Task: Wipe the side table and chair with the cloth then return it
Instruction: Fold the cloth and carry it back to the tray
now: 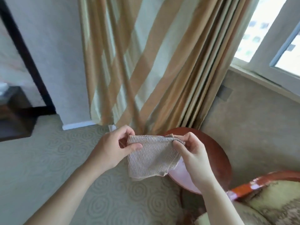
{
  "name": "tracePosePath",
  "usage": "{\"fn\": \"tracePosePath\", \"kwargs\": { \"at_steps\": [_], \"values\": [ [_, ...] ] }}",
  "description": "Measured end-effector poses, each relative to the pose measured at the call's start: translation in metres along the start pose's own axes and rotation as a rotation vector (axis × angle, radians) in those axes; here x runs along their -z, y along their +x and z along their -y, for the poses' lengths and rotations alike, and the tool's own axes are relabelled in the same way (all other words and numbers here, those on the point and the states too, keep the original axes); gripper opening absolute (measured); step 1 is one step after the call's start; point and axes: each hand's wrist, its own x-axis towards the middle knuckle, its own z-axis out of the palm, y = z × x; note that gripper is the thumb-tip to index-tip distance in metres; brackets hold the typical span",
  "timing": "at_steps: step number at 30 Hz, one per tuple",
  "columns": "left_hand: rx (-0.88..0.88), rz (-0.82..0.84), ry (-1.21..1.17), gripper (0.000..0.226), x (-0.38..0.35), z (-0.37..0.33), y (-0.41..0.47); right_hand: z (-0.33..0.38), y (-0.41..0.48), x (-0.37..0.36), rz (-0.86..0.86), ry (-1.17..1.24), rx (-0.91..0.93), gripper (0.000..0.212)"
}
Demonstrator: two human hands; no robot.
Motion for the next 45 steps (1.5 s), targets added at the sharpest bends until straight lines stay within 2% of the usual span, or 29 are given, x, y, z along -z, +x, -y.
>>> {"fn": "tracePosePath", "kwargs": {
  "at_steps": [2,6,9,10,12,15,16,18,19,23,26,28,31,33,34,36,38,40,41,42,44,45],
  "values": [
    [0.048,-0.065,0.018,0.032,0.034,0.014,-0.005,0.004,0.017,-0.037,0.075,-0.064,0.046,0.016],
    [0.112,-0.207,-0.044,0.031,0.095,0.045,-0.007,0.01,0.057,-0.108,0.232,-0.045,0.098,0.019],
    [0.139,-0.274,-0.071,0.035,0.133,0.075,-0.003,0.007,0.09,-0.165,0.401,-0.133,0.149,0.048],
    [0.153,-0.291,-0.075,0.037,0.145,0.085,0.001,0.005,0.103,-0.185,0.45,-0.18,0.172,0.046],
    [0.182,-0.321,-0.072,0.044,0.169,0.105,0.012,0.0,0.128,-0.226,0.525,-0.237,0.198,0.028],
    [0.232,-0.366,-0.189,0.045,0.205,0.142,0.034,-0.01,0.163,-0.285,0.547,-0.093,0.16,0.006],
    [0.256,-0.403,-0.297,0.046,0.217,0.156,0.041,-0.014,0.175,-0.306,0.563,0.037,0.111,0.006],
    [0.322,-0.485,-0.515,0.047,0.241,0.186,0.055,-0.018,0.197,-0.351,0.6,0.28,-0.009,0.031],
    [0.36,-0.529,-0.579,0.046,0.252,0.202,0.061,-0.017,0.209,-0.374,0.613,0.322,-0.026,0.037],
    [0.519,-0.75,-0.687,0.036,0.295,0.264,0.086,-0.011,0.261,-0.466,0.649,0.201,0.176,0.029],
    [0.566,-0.852,-0.743,0.034,0.331,0.31,0.096,-0.001,0.291,-0.534,0.681,0.162,0.142,0.021],
    [0.584,-0.843,-0.84,0.04,0.354,0.339,0.099,0.002,0.304,-0.58,0.689,0.172,0.125,0.016],
    [0.703,-0.656,-0.845,0.05,0.383,0.385,0.098,0.006,0.323,-0.651,0.755,0.154,0.117,0.023],
    [0.764,-0.612,-0.862,0.049,0.402,0.419,0.098,0.007,0.338,-0.7,0.794,0.168,0.046,0.025],
    [0.781,-0.653,-0.878,0.045,0.412,0.434,0.099,0.006,0.346,-0.725,0.812,0.175,-0.016,0.024],
    [0.809,-0.834,-0.818,0.033,0.441,0.467,0.108,-0.002,0.364,-0.774,0.895,0.203,-0.18,0.022],
    [0.861,-1.038,-0.639,0.033,0.475,0.507,0.117,-0.012,0.382,-0.82,1.043,0.175,-0.331,0.04],
    [0.911,-1.146,-0.498,0.032,0.514,0.547,0.124,-0.022,0.397,-0.864,1.111,0.237,-0.603,0.048],
    [0.919,-1.139,-0.434,0.028,0.535,0.565,0.128,-0.027,0.401,-0.885,1.106,0.288,-0.735,0.05],
    [0.914,-1.099,-0.368,0.021,0.556,0.582,0.134,-0.033,0.406,-0.905,1.089,0.331,-0.799,0.062],
    [0.888,-0.982,-0.3,0.009,0.592,0.608,0.15,-0.045,0.416,-0.94,1.058,0.384,-0.837,0.09],
    [0.878,-0.933,-0.293,0.015,0.61,0.622,0.16,-0.049,0.422,-0.96,1.068,0.416,-0.849,0.097]
  ]
}}
